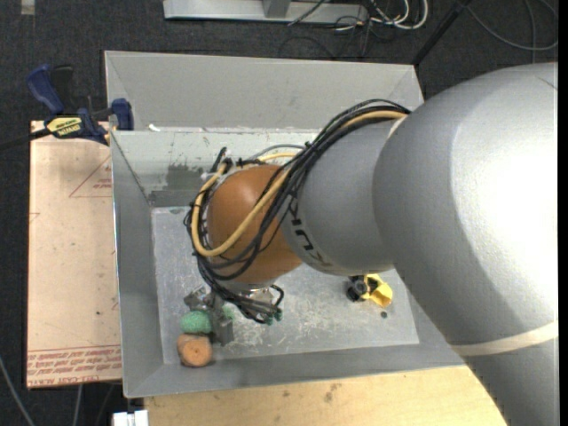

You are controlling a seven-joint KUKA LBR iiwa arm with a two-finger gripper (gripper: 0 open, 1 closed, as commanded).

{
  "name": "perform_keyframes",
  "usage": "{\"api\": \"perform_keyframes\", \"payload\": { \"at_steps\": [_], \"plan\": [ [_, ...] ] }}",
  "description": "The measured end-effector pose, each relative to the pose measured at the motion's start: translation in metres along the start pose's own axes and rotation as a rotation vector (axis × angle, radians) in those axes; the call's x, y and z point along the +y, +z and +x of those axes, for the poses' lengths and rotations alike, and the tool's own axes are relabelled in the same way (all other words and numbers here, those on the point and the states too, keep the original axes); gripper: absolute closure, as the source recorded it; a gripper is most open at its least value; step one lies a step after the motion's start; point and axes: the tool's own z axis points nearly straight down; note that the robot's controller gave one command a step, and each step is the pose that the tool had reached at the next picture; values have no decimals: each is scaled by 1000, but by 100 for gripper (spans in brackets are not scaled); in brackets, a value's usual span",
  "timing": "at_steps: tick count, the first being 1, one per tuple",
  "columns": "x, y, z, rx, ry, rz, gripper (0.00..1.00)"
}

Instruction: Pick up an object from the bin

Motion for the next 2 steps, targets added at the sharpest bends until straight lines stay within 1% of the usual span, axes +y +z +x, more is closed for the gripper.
{"api": "perform_keyframes", "payload": {
  "at_steps": [1, 2],
  "plan": [
    [0, -1, 1, 1, 1, -1, 100],
    [37, -64, -7, -1, -401, -1, 100]
  ]
}}
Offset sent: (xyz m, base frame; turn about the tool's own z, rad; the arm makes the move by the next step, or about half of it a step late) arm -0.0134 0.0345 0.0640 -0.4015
